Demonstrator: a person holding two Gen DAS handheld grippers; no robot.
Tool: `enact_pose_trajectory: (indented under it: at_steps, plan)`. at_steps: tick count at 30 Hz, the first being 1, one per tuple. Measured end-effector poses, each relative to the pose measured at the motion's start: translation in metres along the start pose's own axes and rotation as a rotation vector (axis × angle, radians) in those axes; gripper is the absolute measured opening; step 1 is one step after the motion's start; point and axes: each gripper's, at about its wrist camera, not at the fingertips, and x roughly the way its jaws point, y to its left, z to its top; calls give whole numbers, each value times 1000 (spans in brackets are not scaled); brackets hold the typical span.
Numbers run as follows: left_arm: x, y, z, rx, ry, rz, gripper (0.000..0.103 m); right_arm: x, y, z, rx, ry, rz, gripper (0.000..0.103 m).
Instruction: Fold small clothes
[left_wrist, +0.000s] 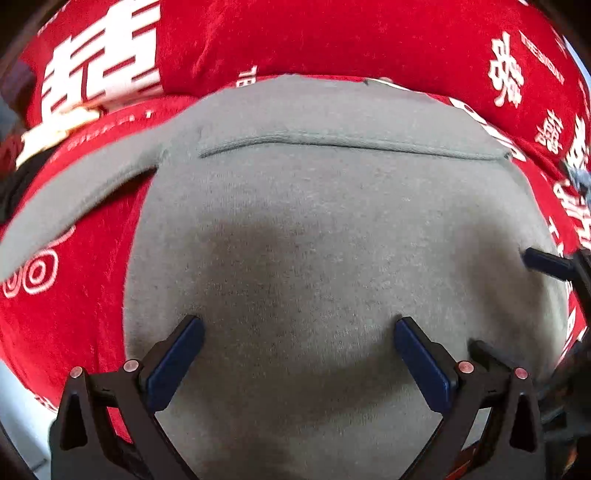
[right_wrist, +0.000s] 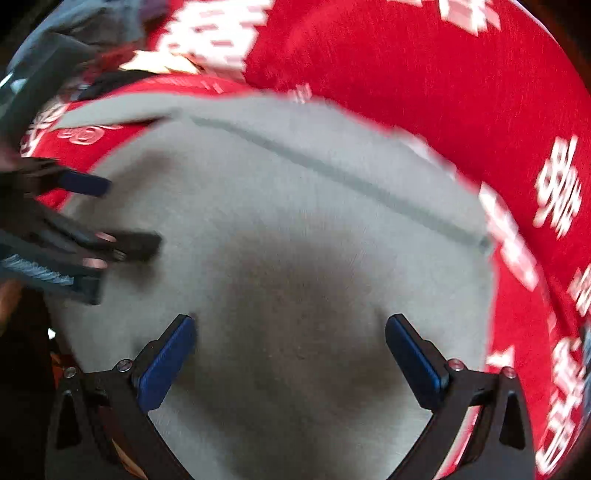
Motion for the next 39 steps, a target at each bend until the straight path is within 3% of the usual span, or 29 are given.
enact_pose_trajectory:
  at_steps: [4,6,8,13,17,22,23,25,28,31,35,39]
  plan:
    - [-5,6,-21,57,7,-8,103,-12,-14,-23,-26,8,-3,102]
    - [-7,9,-18,54,34,-14,103,-22,-17,-27,-26,46,-4,102]
    - [-11,15,-3,31,14,-25,103,-37,-29,-24,25,23,18,102]
    - [-2,23,74,-93,-53,-25,103,-24,-70,49,149,-71,-25,102]
    - [37,30,134,-220,-4,-18,103,36,-107,114,280,10,-50,102]
    - [81,38,167,-248,56,72,103,98,-133,149,371,110,-113,102]
    - [85,38,168,-230,36,95,103,108,-136,152,379,136,-128,102]
    - [85,40,170,-217,21,81,103,114,-137,157,362,102,-152,103]
    - [73,62,163,-274,30,60,103,115,-140,166,385,126,-165,103]
    - [42,111,131,-433,-40,22,103,94,-131,159,442,48,-135,103]
    - [6,195,67,-693,-98,119,103,81,-102,149,442,7,-81,103]
    - [-29,285,-5,-962,-169,291,103,71,-61,148,367,-25,-77,103]
